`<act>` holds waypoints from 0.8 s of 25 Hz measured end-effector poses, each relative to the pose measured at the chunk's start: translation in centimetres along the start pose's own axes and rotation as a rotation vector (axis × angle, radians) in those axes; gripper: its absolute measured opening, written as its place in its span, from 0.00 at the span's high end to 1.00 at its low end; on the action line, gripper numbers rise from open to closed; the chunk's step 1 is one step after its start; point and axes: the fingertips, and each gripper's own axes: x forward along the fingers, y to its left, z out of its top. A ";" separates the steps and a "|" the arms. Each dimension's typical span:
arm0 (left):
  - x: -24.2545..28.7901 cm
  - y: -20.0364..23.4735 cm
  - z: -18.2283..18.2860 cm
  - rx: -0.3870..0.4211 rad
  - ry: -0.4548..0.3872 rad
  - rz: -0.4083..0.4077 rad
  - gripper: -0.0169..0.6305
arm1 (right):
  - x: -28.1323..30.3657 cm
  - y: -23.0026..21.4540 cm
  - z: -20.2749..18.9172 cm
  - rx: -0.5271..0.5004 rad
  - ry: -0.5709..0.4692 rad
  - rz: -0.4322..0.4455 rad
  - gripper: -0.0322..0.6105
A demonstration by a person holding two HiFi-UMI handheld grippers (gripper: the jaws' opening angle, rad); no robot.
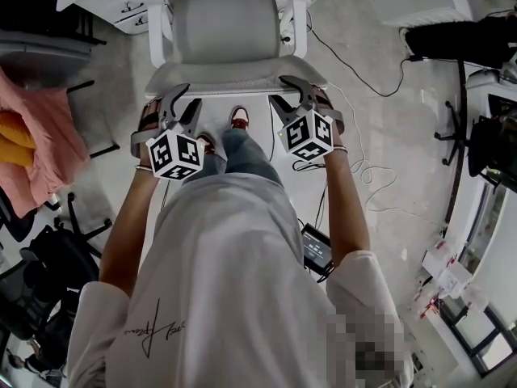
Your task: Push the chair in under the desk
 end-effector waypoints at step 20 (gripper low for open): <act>0.8 -0.9 1.5 -0.005 0.002 0.010 0.73 | -0.1 -1.5 -1.5 -0.022 -0.008 0.006 0.64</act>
